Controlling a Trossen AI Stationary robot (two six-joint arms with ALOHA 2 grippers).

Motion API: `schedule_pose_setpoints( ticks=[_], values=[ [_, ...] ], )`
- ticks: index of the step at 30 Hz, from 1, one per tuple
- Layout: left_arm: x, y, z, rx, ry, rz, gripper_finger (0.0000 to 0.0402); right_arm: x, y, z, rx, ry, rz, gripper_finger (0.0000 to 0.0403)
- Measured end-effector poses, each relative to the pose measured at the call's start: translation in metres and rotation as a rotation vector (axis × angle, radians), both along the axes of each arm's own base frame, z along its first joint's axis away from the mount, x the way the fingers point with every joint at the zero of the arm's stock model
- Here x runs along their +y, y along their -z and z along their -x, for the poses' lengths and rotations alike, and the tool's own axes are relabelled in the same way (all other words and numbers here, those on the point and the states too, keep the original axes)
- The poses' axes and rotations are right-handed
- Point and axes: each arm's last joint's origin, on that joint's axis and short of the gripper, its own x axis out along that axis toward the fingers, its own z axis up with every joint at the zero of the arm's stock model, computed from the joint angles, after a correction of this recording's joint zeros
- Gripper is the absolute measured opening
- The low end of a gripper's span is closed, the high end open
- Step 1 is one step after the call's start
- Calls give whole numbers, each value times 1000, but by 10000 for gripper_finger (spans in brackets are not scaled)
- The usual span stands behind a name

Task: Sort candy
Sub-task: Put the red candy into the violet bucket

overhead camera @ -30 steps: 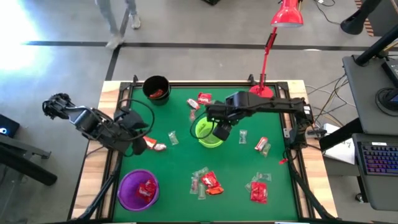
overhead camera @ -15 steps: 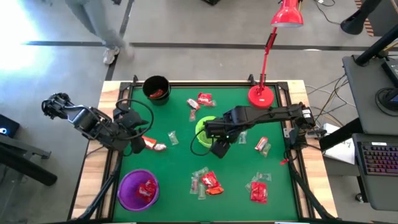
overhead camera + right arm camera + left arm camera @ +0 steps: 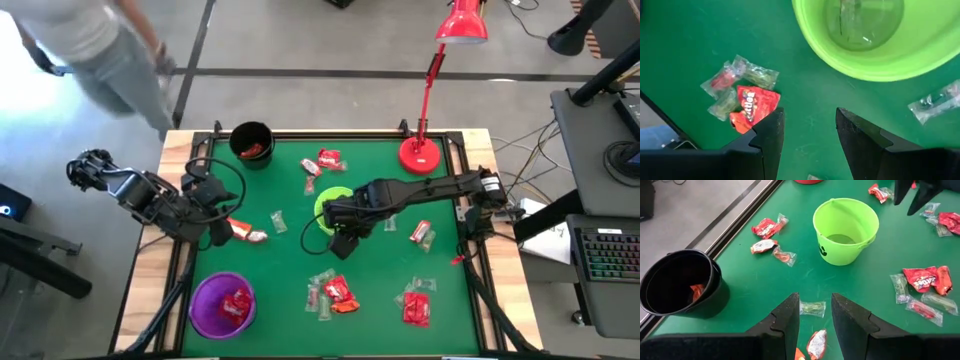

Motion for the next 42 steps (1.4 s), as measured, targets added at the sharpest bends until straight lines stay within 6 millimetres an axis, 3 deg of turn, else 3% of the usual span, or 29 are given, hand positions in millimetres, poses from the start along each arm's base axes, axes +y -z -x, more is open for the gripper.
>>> schedule_pose_setpoints(
  ticks=[16,24,42],
  values=[
    [-1,-3,-3,-47,-9,21,96,50,44,1,-62,-94,30,171],
    [-1,-3,-2,-51,-10,25,96,68,76,-3,-162,-20,-43,190],
    [-1,-3,-2,-62,-19,43,96,99,101,-2,-230,36,-66,192]
  ],
)
